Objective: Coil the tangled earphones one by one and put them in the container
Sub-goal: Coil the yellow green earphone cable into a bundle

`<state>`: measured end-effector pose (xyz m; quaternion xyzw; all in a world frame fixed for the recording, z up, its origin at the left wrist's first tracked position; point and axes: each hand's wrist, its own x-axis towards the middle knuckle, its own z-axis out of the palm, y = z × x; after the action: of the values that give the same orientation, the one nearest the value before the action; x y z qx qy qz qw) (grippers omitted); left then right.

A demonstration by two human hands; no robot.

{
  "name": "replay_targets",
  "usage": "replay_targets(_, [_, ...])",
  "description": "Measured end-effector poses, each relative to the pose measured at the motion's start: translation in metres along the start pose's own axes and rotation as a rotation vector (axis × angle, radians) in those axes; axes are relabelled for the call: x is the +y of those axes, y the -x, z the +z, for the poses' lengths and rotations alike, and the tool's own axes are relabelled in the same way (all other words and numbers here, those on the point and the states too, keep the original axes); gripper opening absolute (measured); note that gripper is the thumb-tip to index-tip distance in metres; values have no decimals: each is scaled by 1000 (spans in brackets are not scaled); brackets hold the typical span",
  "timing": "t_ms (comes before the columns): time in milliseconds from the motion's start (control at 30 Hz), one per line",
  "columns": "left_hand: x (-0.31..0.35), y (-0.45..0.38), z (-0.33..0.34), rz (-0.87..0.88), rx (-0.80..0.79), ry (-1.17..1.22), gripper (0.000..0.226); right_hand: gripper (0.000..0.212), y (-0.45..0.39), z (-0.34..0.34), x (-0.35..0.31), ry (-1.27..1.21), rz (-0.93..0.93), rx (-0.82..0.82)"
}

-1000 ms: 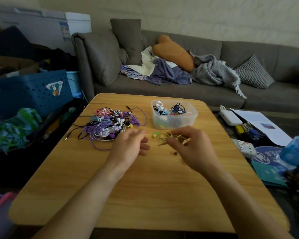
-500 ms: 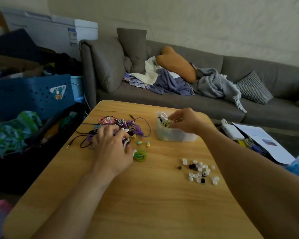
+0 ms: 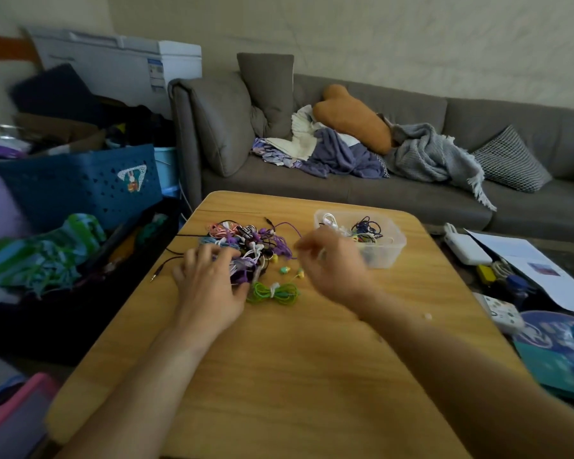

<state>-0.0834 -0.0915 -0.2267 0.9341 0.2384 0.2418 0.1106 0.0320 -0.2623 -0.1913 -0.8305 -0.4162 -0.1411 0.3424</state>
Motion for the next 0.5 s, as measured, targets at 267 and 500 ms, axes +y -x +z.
replay_targets(267, [14, 10, -5, 217, 244, 222, 24, 21, 41, 46, -10, 23, 75, -141])
replay_targets(500, [38, 30, -18, 125, 243, 650, 18, 21, 50, 4, -25, -798, 523, 129])
